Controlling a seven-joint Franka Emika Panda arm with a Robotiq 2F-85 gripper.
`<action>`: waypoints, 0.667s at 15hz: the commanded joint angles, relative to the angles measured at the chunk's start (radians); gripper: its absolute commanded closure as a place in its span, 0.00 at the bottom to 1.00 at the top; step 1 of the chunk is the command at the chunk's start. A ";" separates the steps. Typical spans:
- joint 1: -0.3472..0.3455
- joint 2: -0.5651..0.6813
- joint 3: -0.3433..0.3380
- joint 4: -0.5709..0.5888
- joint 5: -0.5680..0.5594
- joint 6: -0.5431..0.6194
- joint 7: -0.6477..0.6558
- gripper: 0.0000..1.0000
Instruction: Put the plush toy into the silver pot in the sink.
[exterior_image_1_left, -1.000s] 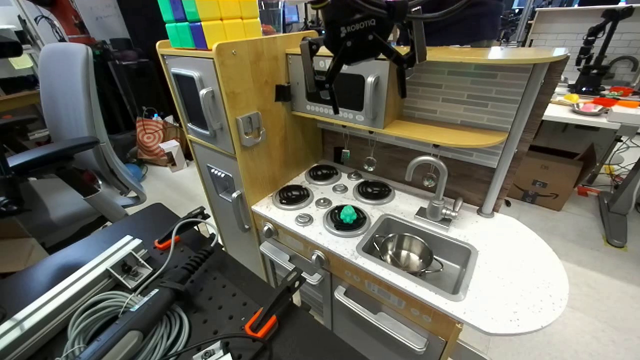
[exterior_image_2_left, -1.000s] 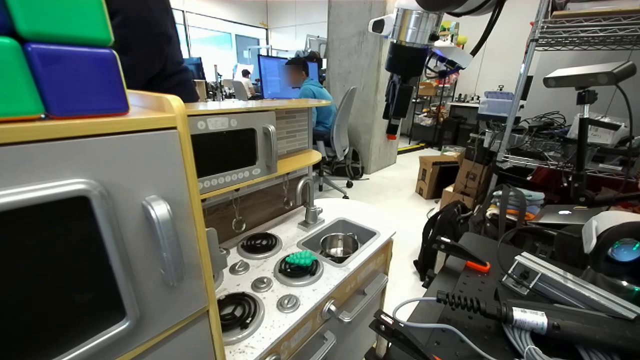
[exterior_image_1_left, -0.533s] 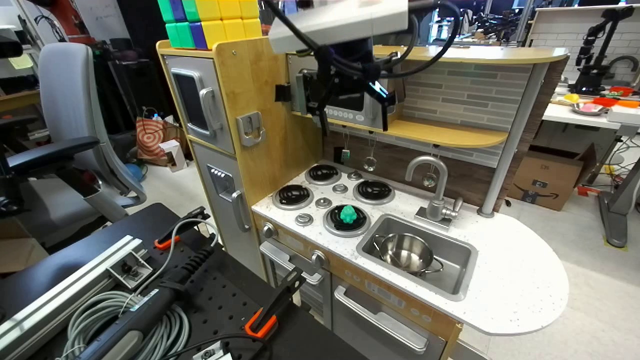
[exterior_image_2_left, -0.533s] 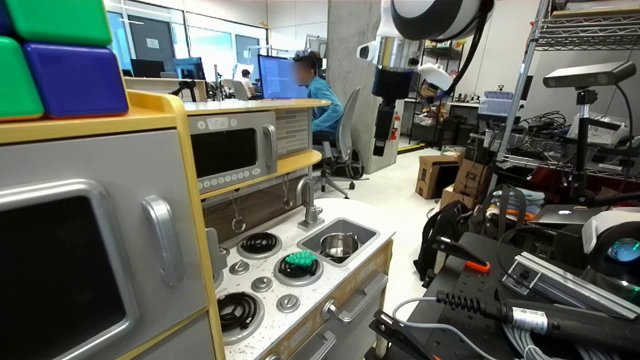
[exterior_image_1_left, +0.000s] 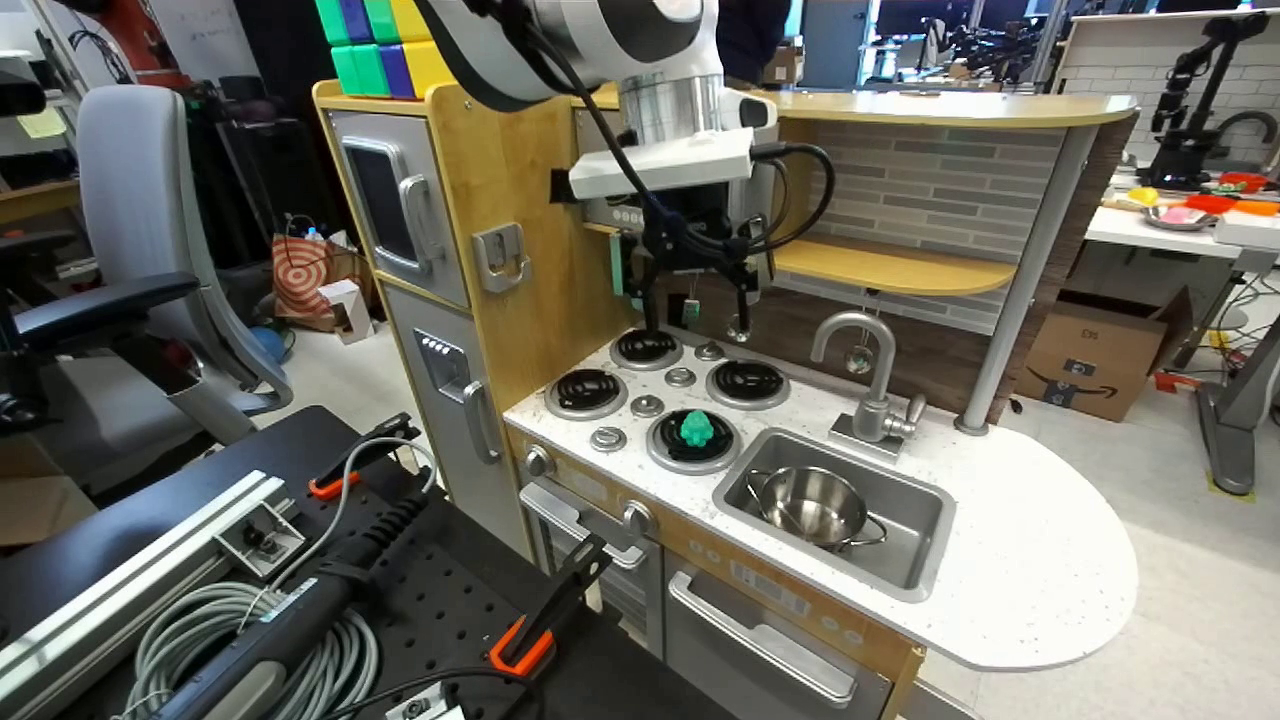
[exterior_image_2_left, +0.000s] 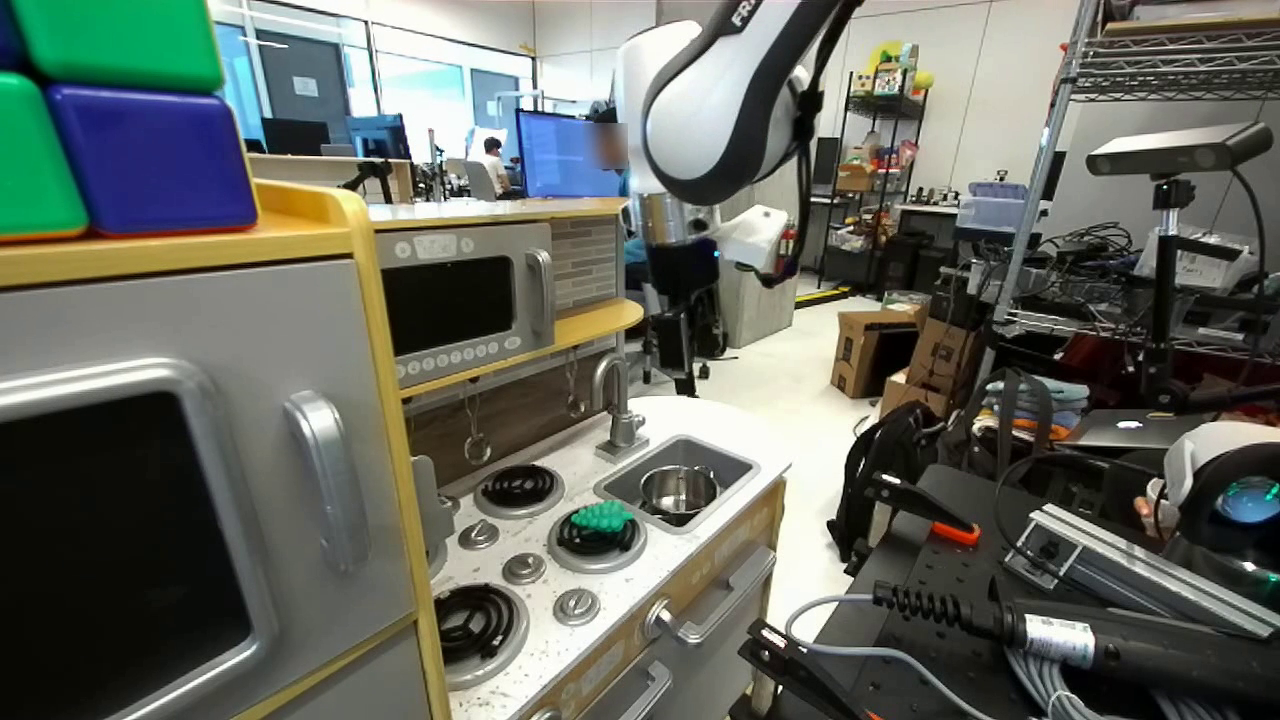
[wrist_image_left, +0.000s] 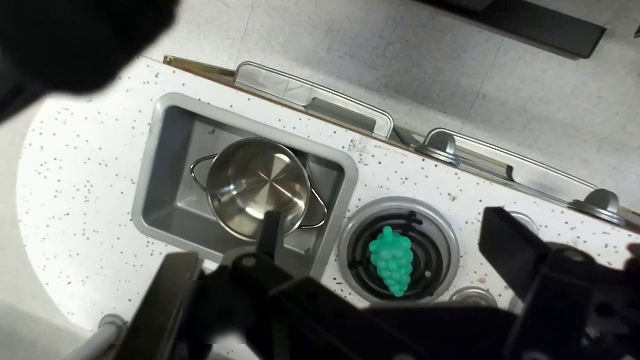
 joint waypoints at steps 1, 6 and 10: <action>0.059 0.169 -0.015 0.228 -0.082 -0.173 0.080 0.00; 0.054 0.197 0.009 0.254 -0.080 -0.213 0.058 0.00; 0.040 0.177 0.012 0.234 -0.144 -0.236 -0.090 0.00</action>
